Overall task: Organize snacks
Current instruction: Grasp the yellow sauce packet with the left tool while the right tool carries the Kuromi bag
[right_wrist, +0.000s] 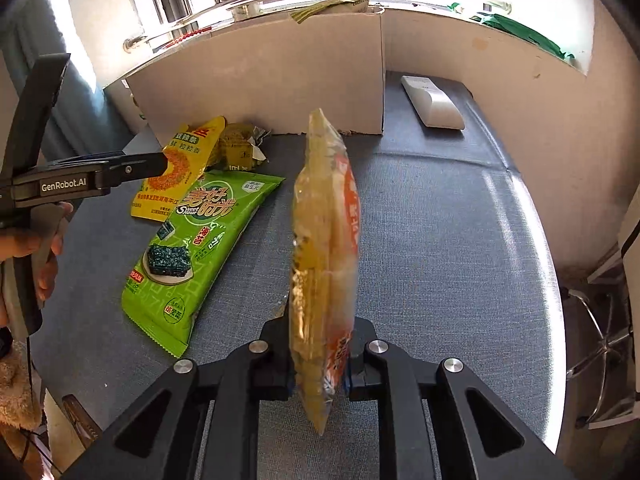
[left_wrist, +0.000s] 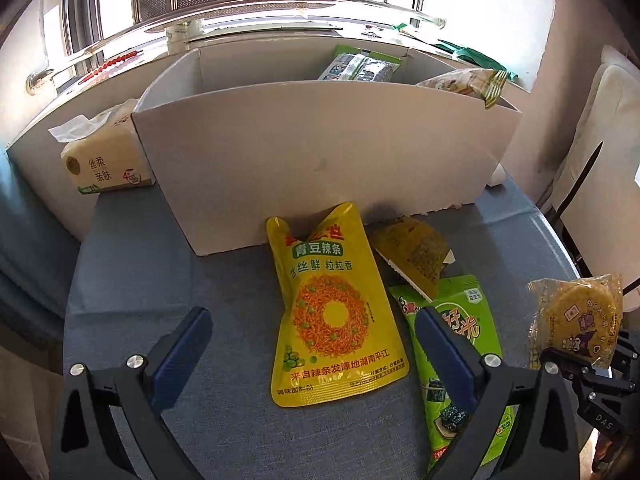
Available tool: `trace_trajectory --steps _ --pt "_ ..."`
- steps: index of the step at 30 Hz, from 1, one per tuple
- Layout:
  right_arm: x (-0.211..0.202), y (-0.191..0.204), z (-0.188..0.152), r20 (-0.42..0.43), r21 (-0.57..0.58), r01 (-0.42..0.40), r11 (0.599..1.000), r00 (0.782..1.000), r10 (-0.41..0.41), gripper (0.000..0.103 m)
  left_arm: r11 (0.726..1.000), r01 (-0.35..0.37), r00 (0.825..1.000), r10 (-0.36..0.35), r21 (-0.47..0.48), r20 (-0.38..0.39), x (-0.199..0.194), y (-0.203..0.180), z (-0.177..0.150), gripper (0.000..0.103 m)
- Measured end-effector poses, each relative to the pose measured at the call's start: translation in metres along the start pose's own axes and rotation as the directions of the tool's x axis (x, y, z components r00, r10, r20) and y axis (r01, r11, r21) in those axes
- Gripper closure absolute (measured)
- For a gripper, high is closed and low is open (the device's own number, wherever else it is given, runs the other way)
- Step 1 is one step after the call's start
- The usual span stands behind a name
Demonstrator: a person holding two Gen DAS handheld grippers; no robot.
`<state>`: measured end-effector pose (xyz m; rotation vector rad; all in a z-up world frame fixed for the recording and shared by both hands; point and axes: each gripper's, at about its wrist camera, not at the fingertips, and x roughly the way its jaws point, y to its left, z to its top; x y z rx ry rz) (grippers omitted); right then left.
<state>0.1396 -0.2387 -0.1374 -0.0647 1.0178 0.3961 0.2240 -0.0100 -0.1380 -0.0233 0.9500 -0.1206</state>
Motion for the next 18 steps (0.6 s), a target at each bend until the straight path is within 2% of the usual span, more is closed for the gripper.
trace_trajectory --steps 6,8,9,10,11,14,15,16,18 --pt "-0.036 -0.014 -0.005 0.068 0.063 -0.126 0.990 0.990 0.121 0.086 0.999 0.019 0.998 -0.021 -0.045 -0.055 0.029 0.004 0.004 0.001" --pt "-0.048 -0.017 -0.004 0.089 0.077 -0.184 0.980 0.980 0.177 0.086 0.996 0.046 0.997 -0.050 -0.074 -0.064 0.034 0.008 0.005 0.006" --pt "-0.052 -0.019 -0.004 0.095 0.084 -0.209 0.974 0.975 0.201 0.086 0.996 0.047 0.997 -0.051 -0.069 -0.055 0.033 0.009 0.004 0.014" --pt "-0.055 -0.020 -0.004 0.104 0.088 -0.223 0.971 0.971 0.214 0.086 0.997 0.049 0.998 -0.051 -0.053 -0.043 0.031 0.009 0.004 0.040" --pt "-0.058 -0.019 -0.002 0.108 0.086 -0.231 0.969 0.969 0.222 0.086 0.997 0.063 0.997 -0.065 -0.048 -0.038 0.028 0.010 0.004 0.054" --pt "-0.059 -0.016 0.005 0.115 0.071 -0.232 0.970 0.968 0.223 0.086 0.993 0.094 0.996 -0.095 -0.077 0.000 0.012 0.019 0.001 0.073" --pt "-0.059 -0.015 0.011 0.116 0.062 -0.231 0.971 0.968 0.222 0.086 0.993 0.095 0.995 -0.094 -0.076 0.024 0.003 0.022 0.000 0.083" --pt "-0.060 -0.013 0.014 0.119 0.055 -0.229 0.972 0.968 0.221 0.086 0.994 0.087 0.995 -0.083 -0.070 0.051 -0.008 0.024 0.000 0.103" --pt "-0.062 -0.007 0.023 0.122 0.030 -0.225 0.974 0.968 0.220 0.086 0.995 0.076 0.992 -0.069 -0.058 0.108 -0.031 0.028 0.001 0.103"
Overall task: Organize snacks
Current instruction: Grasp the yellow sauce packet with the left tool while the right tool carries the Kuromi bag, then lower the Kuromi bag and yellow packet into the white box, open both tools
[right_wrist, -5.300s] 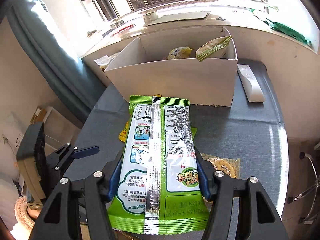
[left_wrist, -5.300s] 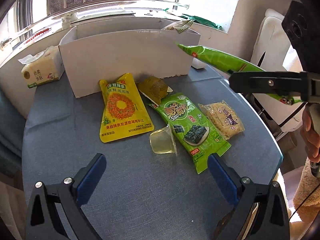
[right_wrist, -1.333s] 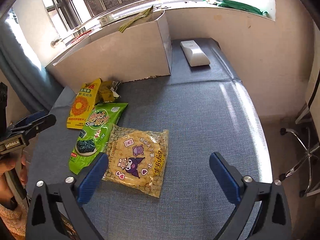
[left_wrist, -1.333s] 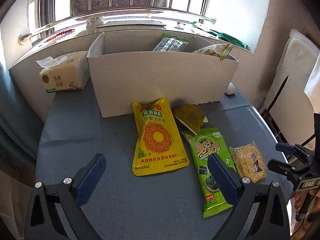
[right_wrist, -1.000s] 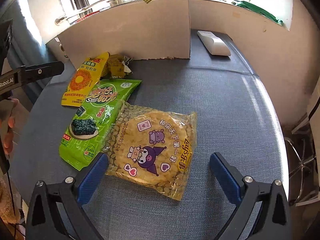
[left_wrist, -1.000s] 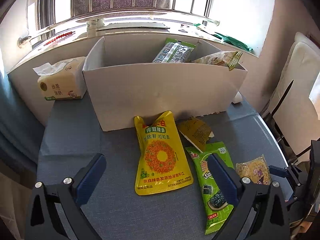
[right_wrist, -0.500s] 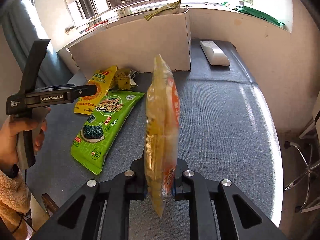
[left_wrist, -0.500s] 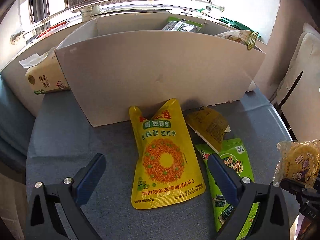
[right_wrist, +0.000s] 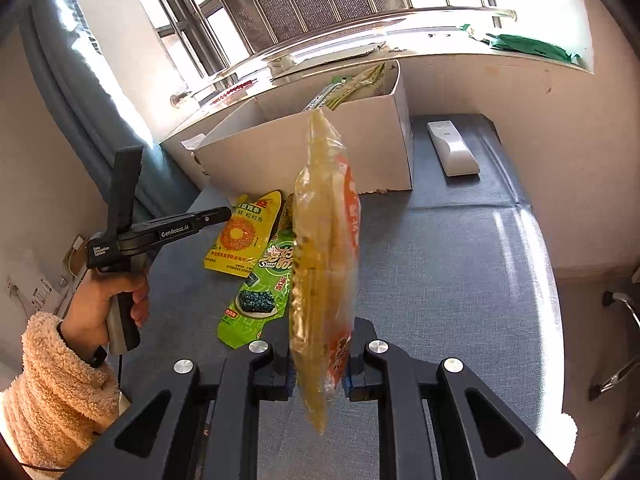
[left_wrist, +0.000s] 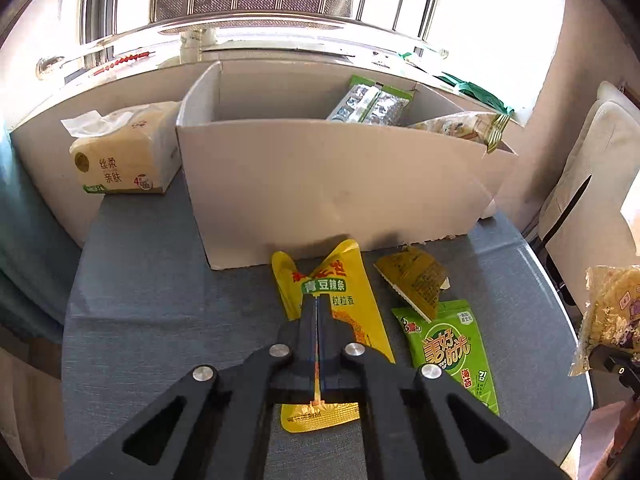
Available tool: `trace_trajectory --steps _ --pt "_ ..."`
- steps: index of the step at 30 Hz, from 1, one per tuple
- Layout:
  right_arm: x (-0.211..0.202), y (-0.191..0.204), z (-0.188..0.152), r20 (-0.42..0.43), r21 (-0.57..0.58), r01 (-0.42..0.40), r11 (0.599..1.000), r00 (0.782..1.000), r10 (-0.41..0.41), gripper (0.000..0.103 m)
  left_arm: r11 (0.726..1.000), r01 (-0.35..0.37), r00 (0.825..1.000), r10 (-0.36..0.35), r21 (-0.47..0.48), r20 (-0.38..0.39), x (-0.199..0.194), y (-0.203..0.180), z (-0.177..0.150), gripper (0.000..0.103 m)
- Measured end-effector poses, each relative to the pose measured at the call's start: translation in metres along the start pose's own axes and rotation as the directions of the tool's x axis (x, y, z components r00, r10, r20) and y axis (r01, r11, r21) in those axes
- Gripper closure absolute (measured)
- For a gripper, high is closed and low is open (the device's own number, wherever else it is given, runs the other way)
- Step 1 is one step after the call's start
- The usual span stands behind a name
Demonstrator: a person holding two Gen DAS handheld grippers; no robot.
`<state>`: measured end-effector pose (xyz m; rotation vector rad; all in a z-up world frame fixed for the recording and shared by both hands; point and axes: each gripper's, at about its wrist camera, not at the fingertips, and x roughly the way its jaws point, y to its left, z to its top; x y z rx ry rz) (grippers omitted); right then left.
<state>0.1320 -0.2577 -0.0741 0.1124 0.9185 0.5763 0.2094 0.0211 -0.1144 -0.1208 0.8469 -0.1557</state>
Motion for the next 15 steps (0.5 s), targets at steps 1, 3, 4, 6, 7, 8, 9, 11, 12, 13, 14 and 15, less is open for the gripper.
trace_trajectory --steps 1,3,4,6,7,8,9,11,12,13,14,15 --pt "0.000 0.004 0.005 0.002 -0.016 0.005 1.000 1.000 -0.005 0.086 1.000 0.021 1.000 -0.021 0.003 0.022 -0.011 0.001 0.004 0.103" --pt "0.002 0.012 0.017 0.007 -0.048 0.015 0.999 1.000 -0.015 0.086 0.999 0.034 0.998 -0.035 0.007 0.054 -0.030 0.004 0.012 0.103" --pt "0.003 0.017 0.024 0.012 -0.065 0.014 0.998 1.000 -0.013 0.086 0.999 0.042 0.997 -0.042 0.013 0.067 -0.038 0.006 0.017 0.103" --pt "0.006 0.025 0.038 0.024 -0.102 0.027 0.994 0.999 -0.025 0.086 0.997 0.071 0.995 -0.069 -0.014 0.071 -0.046 0.012 0.022 0.103" --pt "0.008 0.028 0.042 0.026 -0.110 0.041 0.993 0.999 -0.038 0.086 0.996 0.089 0.995 -0.087 -0.033 0.051 -0.043 0.015 0.023 0.103" --pt "0.008 0.030 0.046 0.033 -0.112 0.038 0.993 0.999 -0.035 0.086 0.994 0.101 0.995 -0.100 -0.038 0.030 -0.038 0.016 0.022 0.103" --pt "0.009 0.032 0.049 0.035 -0.109 0.020 0.994 0.999 -0.017 0.086 0.995 0.090 0.996 -0.090 -0.047 0.014 -0.032 0.018 0.020 0.093" --pt "0.010 0.034 0.051 0.034 -0.096 0.004 0.995 0.999 -0.001 0.086 0.998 0.042 0.998 -0.045 -0.049 -0.049 -0.010 0.015 0.015 0.045" --pt "0.011 0.035 0.051 0.034 -0.099 0.004 0.995 0.999 0.000 0.086 0.998 0.038 0.997 -0.041 -0.053 -0.061 0.000 0.014 0.014 0.016" --pt "0.012 0.037 0.051 0.031 -0.106 0.005 0.994 1.000 -0.002 0.086 0.998 0.038 0.997 -0.042 -0.055 -0.067 0.010 0.008 0.009 0.010" --pt "0.012 0.039 0.050 0.030 -0.111 0.010 0.994 1.000 -0.007 0.086 0.998 0.040 0.996 -0.044 -0.046 -0.082 0.022 0.003 0.007 0.010" --pt "0.013 0.040 0.048 0.028 -0.116 0.014 0.993 1.000 -0.010 0.086 0.999 0.029 0.994 -0.032 -0.033 -0.103 0.032 -0.001 0.007 0.010"
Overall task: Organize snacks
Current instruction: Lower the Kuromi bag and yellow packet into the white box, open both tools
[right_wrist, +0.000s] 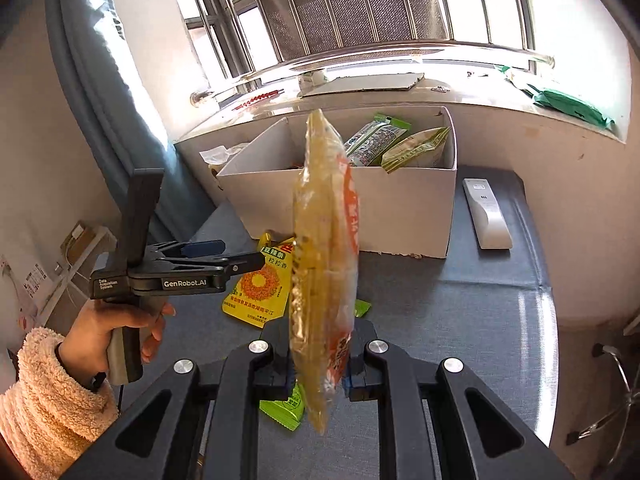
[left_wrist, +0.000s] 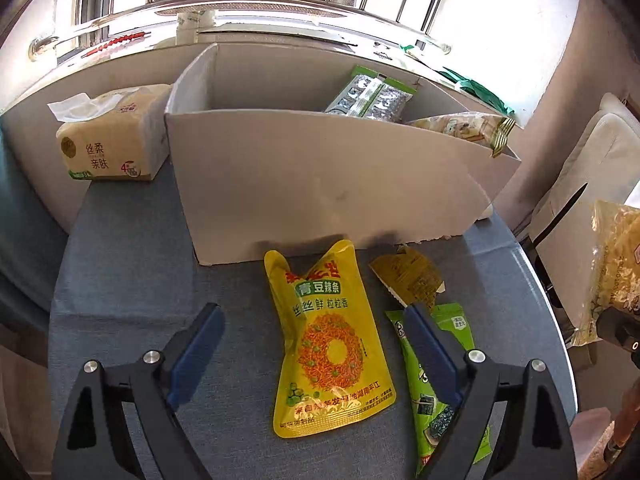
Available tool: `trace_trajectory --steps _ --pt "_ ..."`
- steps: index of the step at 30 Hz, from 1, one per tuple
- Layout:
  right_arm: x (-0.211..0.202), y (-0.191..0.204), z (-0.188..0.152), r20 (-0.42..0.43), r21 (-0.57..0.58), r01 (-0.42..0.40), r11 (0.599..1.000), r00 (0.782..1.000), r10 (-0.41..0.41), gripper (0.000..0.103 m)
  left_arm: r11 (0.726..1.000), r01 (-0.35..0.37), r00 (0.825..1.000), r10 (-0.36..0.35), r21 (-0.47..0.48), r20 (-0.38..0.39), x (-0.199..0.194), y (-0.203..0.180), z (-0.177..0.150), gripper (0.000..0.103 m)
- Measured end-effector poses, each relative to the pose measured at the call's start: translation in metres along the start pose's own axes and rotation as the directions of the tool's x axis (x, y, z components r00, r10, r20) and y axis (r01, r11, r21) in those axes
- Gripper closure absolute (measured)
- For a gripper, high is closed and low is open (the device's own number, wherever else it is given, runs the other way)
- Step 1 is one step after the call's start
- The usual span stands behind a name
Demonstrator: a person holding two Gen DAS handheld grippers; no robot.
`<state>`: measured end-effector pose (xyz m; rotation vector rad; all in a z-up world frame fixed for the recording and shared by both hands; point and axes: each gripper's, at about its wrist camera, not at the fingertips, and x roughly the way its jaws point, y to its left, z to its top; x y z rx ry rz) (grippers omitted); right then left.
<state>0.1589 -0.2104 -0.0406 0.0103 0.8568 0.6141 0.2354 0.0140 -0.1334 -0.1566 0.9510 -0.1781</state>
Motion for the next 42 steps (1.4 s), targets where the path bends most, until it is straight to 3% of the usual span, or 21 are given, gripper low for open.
trace_trajectory --steps 5,7,8,10,11,16,19,24,29,32,33,34,35,36,42 --pt "-0.001 0.002 -0.008 -0.013 -0.021 0.020 1.000 1.000 -0.020 0.086 0.990 -0.108 0.993 0.112 0.090 -0.044 0.042 -0.022 -0.005 0.014" --pt "-0.003 0.002 -0.011 -0.017 -0.034 0.034 0.999 0.999 -0.035 0.086 0.980 -0.147 0.988 0.151 0.133 -0.020 0.040 -0.028 -0.006 0.058" --pt "-0.004 0.001 -0.013 -0.021 -0.034 0.036 0.999 0.999 -0.037 0.086 0.983 -0.131 0.991 0.135 0.126 -0.024 0.038 -0.026 -0.005 0.069" --pt "-0.003 -0.001 -0.017 -0.030 -0.031 0.031 0.999 0.999 -0.031 0.086 0.993 -0.066 0.996 0.071 0.097 -0.049 0.035 -0.019 -0.004 0.072" --pt "-0.002 -0.002 -0.017 -0.032 -0.031 0.030 0.999 0.999 -0.031 0.086 0.992 -0.068 0.996 0.073 0.111 -0.041 0.032 -0.018 -0.006 0.073" --pt "0.003 -0.004 -0.013 -0.024 -0.014 0.015 1.000 1.000 -0.016 0.086 0.994 -0.036 0.996 0.027 0.104 0.083 -0.020 -0.011 -0.002 0.074" --pt "0.007 -0.002 0.003 -0.011 -0.019 0.011 1.000 1.000 -0.011 0.086 0.998 0.004 0.985 -0.016 0.069 0.170 -0.054 -0.006 0.022 0.074" --pt "0.021 0.000 0.059 0.023 -0.011 -0.008 1.000 1.000 0.008 0.086 0.999 0.043 0.960 -0.042 0.003 0.277 -0.088 0.003 0.075 0.074" --pt "0.048 -0.003 0.127 0.037 -0.015 0.037 0.999 0.999 -0.036 0.086 1.000 0.015 0.971 -0.012 -0.008 0.239 -0.063 0.001 0.127 0.073" --pt "0.069 -0.013 0.157 0.019 0.020 0.053 0.998 0.998 -0.054 0.085 1.000 -0.004 0.973 0.008 -0.022 0.230 -0.043 0.000 0.147 0.063" --pt "0.076 -0.017 0.165 0.011 0.027 0.074 0.997 0.997 -0.075 0.082 0.999 -0.007 0.978 0.013 -0.031 0.208 -0.037 0.001 0.151 0.030" --pt "0.081 -0.020 0.169 -0.002 0.039 0.094 0.995 0.996 -0.094 0.054 0.998 -0.018 0.983 0.028 -0.054 0.181 -0.031 0.004 0.152 0.001" --pt "0.083 -0.023 0.172 -0.014 0.045 0.104 0.994 0.995 -0.103 0.009 0.997 -0.029 0.984 0.041 -0.068 0.175 -0.030 0.007 0.151 0.000" --pt "0.083 -0.025 0.172 -0.010 0.052 0.121 0.991 0.993 -0.120 0.000 0.997 -0.030 0.983 0.041 -0.067 0.181 -0.031 0.008 0.148 0.000" --pt "0.055 -0.031 0.158 0.033 0.083 0.110 0.990 0.993 -0.113 0.000 0.997 -0.046 0.977 0.059 -0.067 0.203 -0.055 0.019 0.129 0.000"
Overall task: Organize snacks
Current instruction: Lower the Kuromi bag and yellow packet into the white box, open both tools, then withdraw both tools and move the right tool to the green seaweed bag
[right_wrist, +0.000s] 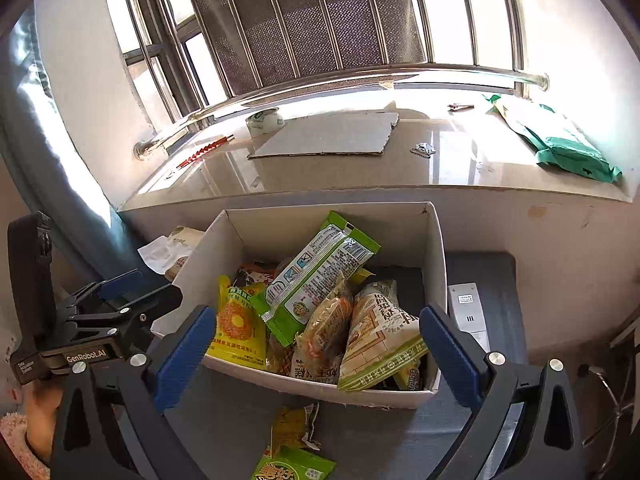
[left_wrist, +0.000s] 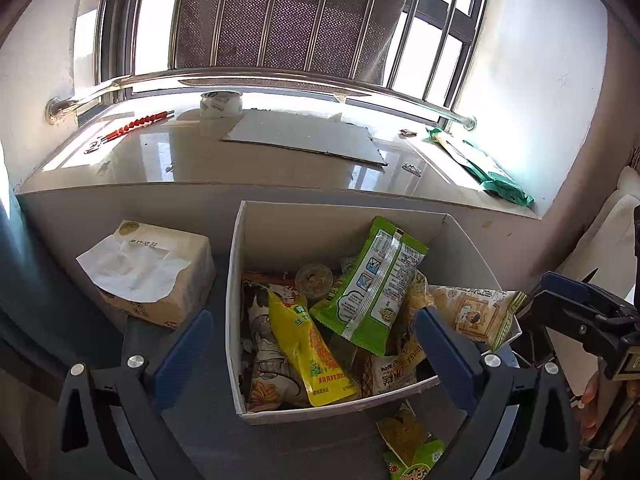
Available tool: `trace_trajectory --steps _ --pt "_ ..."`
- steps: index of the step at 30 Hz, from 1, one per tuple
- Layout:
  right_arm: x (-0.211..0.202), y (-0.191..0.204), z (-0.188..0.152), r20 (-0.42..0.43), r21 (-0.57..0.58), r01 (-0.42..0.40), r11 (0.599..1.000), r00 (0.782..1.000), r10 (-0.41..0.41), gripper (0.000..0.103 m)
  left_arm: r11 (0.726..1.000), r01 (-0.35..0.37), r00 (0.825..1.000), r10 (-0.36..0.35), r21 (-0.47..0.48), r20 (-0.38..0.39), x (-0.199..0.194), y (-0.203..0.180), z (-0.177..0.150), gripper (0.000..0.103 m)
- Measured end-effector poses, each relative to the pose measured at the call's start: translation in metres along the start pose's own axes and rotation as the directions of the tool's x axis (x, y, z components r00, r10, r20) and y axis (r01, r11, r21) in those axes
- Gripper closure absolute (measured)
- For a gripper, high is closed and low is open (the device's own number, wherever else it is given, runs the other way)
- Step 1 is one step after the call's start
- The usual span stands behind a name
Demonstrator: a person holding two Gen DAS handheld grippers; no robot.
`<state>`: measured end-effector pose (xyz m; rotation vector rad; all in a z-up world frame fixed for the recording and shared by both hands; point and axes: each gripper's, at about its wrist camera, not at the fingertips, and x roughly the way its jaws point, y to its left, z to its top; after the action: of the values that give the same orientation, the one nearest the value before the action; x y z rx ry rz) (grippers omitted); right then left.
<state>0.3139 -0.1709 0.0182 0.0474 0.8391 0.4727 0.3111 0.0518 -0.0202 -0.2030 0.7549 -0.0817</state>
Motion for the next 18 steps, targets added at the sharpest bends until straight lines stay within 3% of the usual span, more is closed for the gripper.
trace_trajectory --steps 3,7,14,18 --pt "-0.018 0.001 -0.004 0.022 -0.018 0.005 1.000 1.000 -0.005 0.000 1.000 0.006 0.999 -0.006 0.004 0.038 -0.028 0.003 -0.005 0.000" --pt "-0.050 0.006 -0.024 0.023 -0.023 -0.075 0.997 0.997 0.076 0.000 0.999 0.019 0.997 -0.023 0.051 0.078 -0.068 -0.002 -0.026 0.000" --pt "-0.103 0.021 -0.101 0.042 -0.097 -0.111 0.989 0.992 0.116 0.000 0.990 0.025 0.992 -0.042 0.137 0.119 -0.134 -0.009 -0.094 0.000" --pt "-0.104 0.018 -0.152 -0.014 -0.052 -0.095 0.994 0.995 0.095 0.000 0.991 0.029 0.993 -0.044 0.131 0.110 -0.153 -0.001 -0.133 0.000"
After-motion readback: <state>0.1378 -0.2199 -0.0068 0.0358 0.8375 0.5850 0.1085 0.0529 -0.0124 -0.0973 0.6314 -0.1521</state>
